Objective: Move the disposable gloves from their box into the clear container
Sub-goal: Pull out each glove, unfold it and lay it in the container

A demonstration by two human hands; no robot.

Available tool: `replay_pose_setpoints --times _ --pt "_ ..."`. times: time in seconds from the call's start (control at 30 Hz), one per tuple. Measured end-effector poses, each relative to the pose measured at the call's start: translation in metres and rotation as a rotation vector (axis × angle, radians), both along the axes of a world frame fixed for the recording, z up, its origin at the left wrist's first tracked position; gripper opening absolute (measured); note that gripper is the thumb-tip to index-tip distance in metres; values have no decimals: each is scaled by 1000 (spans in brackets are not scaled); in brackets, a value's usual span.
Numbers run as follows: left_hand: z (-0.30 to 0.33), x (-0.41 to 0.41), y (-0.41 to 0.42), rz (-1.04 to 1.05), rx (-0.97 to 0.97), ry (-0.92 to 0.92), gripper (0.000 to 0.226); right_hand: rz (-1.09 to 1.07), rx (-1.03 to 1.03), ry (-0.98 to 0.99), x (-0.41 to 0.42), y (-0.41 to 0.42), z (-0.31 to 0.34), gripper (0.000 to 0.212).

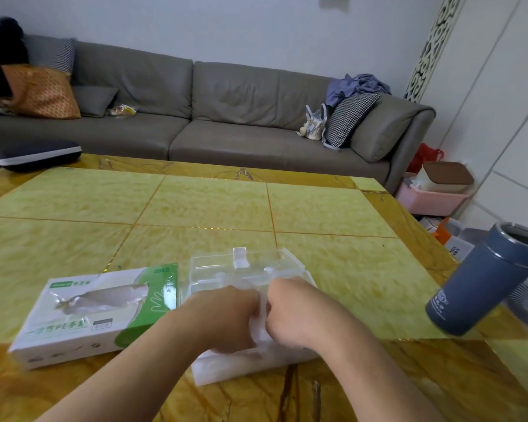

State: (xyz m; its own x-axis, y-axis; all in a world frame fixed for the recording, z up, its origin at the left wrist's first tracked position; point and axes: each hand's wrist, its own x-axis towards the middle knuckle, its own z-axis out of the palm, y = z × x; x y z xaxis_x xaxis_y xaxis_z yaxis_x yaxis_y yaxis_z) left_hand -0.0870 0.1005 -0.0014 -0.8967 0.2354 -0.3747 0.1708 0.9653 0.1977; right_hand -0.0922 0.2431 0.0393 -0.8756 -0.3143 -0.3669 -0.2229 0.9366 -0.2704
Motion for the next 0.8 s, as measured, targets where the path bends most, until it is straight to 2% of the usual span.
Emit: replay_pose_setpoints --times 0.13,0.23,0.37,0.47,0.53,0.6,0.73,0.8 --pt "1 1 -3 0 2 -19 46 -22 86 -16 -4 4 -8 16" --pt "-1 0 -5 5 3 -22 50 -53 60 4 -6 7 -14 43" --pt "4 4 -8 -16 25 -5 44 -45 69 -4 -9 5 -18 47" --pt "12 6 -1 1 124 206 17 -20 160 -63 -18 -1 -22 42" --pt "13 6 6 49 148 316 15 -16 188 -93 -24 -6 -25 33" --pt "12 6 8 95 88 283 15 -41 207 -127 -27 -9 -28 28" --pt "13 11 8 184 -31 138 34 -59 213 -59 -22 -6 -27 11" --pt "13 11 11 185 -57 85 40 -68 226 -70 -21 -6 -28 13"
